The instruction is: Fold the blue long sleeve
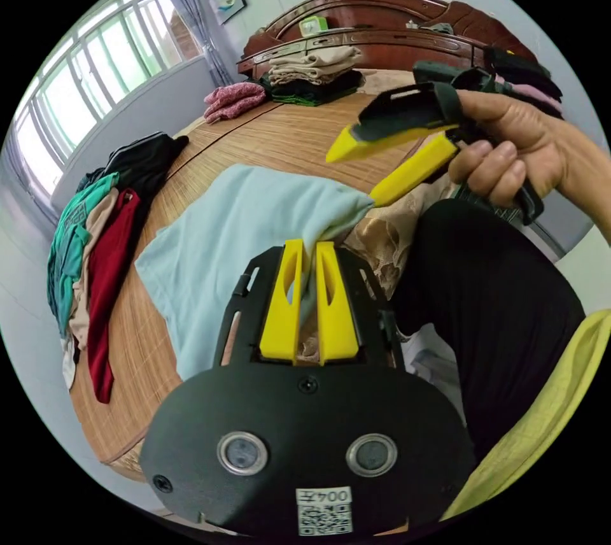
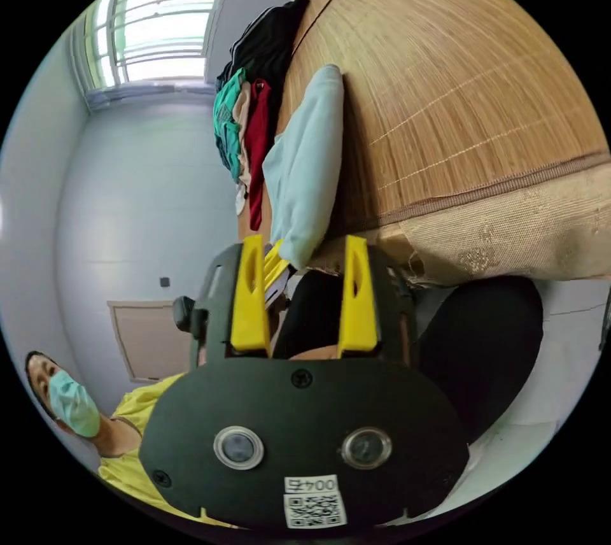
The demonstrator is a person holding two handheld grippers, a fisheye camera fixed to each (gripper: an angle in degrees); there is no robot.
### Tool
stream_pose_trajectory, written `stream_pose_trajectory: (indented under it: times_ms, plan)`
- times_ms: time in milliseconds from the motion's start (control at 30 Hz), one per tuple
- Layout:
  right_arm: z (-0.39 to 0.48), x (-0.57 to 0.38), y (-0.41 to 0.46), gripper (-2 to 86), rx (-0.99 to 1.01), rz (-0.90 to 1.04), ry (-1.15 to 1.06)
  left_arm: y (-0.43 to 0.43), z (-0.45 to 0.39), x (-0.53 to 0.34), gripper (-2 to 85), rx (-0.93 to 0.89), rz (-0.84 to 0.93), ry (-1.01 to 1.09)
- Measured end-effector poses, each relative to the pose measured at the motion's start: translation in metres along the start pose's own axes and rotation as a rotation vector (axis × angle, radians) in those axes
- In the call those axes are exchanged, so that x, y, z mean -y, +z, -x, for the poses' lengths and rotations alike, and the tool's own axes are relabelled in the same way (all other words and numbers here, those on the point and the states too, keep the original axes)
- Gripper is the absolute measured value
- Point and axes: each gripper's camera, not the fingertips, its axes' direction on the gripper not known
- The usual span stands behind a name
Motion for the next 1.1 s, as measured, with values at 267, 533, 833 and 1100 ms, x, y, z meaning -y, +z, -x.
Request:
stream_pose_trajectory:
  times_ms: [267,533,833,1100]
  plan:
    - [-0.010,0.074,0.045,23.2,0.141,0.120,0.036,-0.003,0.014,-0.007,1.7,-0.017,-0.012,-0.045]
    - [0.034,0.133,0.131,10.2,-0.031,0.318,-0.027,-0.001,0.048,-0.007,2.7,-0.085,0.002,-0.103]
    - [0.077,0.190,0.128,8.5,-0.240,0.357,-0.179,-0.006,0.123,-0.009,3.0,-0.403,-0.043,-0.363]
    - [0.045,0.258,0.022,8.5,-0.335,0.327,-0.141,-0.009,0.179,-0.021,2.0,-0.368,-0.025,-0.487]
